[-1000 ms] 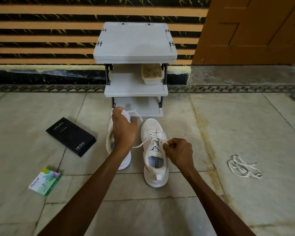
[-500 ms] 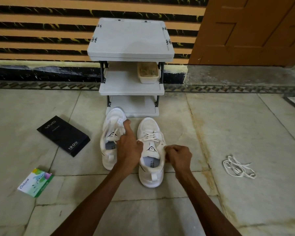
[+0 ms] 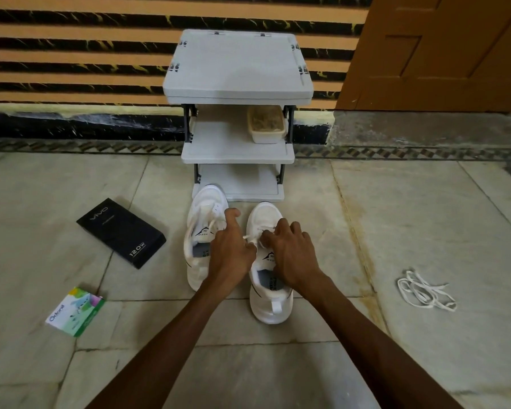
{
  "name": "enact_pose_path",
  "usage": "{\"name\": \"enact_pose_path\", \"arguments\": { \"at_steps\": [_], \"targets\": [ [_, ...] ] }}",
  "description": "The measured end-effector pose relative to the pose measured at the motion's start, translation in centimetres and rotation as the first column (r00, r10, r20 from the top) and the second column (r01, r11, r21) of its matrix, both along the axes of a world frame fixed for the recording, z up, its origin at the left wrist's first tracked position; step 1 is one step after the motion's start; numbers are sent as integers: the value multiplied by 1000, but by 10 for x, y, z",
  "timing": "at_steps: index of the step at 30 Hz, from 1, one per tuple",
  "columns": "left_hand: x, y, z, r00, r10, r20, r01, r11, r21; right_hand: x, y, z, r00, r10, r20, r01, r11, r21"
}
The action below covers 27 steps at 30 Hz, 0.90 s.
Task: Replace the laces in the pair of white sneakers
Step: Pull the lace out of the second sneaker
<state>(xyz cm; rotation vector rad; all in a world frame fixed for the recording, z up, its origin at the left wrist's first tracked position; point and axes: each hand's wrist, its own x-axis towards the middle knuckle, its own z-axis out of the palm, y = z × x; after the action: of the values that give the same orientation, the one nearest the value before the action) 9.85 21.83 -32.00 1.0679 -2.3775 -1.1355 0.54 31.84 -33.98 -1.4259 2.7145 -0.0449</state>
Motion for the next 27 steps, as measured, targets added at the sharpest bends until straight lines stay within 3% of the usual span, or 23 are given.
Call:
{"name": "enact_pose_path", "arguments": {
  "at_steps": [2, 4, 5, 6, 7, 8, 9, 10, 11, 13, 14, 15, 16, 18, 19, 20, 22, 24, 27],
  "targets": [
    [1, 2, 0, 1000, 15, -10, -15, 1000, 22, -3, -5, 3, 996, -10, 92, 7, 1000, 29],
    [4, 3, -1, 998, 44, -36, -42, 998, 46, -9, -3, 7, 919, -131, 371, 214, 957, -195],
    [6, 4, -2, 997, 53, -51, -50, 998, 48, -15, 3, 8, 773, -201, 602, 460, 831, -313],
    [6, 3, -2, 997, 54, -58, -52, 998, 45, -22, 10, 8, 509, -194, 838, 737, 602, -308],
    [6, 3, -2, 997, 54, -55, -51, 998, 47, -28, 17, 7, 172, -93, 981, 918, 376, -125],
    [5, 3, -2, 997, 55, -47, -53, 997, 53, -31, 22, 4, -120, 31, 992, 961, 253, 108],
    [4, 4, -2, 998, 55, -39, -53, 997, 58, -34, 27, 0, -288, 104, 952, 944, 196, 265],
    [2, 5, -2, 998, 49, -32, -47, 997, 59, -34, 28, -5, -357, 128, 925, 926, 179, 333],
    [1, 6, -2, 999, 39, -31, -37, 998, 56, -34, 28, -7, -367, 117, 923, 921, 182, 344],
    [0, 7, -1, 999, 17, -33, -16, 999, 50, -32, 26, -5, -297, 59, 953, 942, 180, 282],
    [1, 7, -1, 999, 8, -32, -6, 999, 46, -32, 25, -2, -202, -2, 979, 964, 175, 199],
    [1, 7, -1, 1000, 1, -28, 0, 999, 42, -33, 25, 1, -44, -93, 995, 981, 183, 60],
    [1, 7, -1, 1000, -3, -25, 4, 999, 36, -35, 25, 4, 173, -197, 965, 965, 229, -126],
    [0, 8, -1, 1000, 4, -25, -3, 1000, 31, -34, 22, 11, 668, -279, 690, 713, 502, -488],
    [0, 8, -1, 1000, 9, -28, -8, 999, 33, -31, 18, 15, 824, -228, 518, 521, 663, -537],
    [0, 9, -1, 999, 12, -31, -11, 999, 36, -26, 14, 17, 907, -169, 386, 358, 793, -493],
    [-1, 10, -1, 999, 17, -36, -15, 999, 46, -15, 5, 13, 975, -118, 189, 176, 927, -330],
    [-1, 10, -1, 999, 25, -39, -23, 999, 48, -8, -2, 6, 995, -99, 29, 103, 961, -255],
    [0, 10, 1, 999, 13, -33, -12, 999, 37, -5, -7, 3, 997, -54, -57, 40, 975, -220]
  ]
}}
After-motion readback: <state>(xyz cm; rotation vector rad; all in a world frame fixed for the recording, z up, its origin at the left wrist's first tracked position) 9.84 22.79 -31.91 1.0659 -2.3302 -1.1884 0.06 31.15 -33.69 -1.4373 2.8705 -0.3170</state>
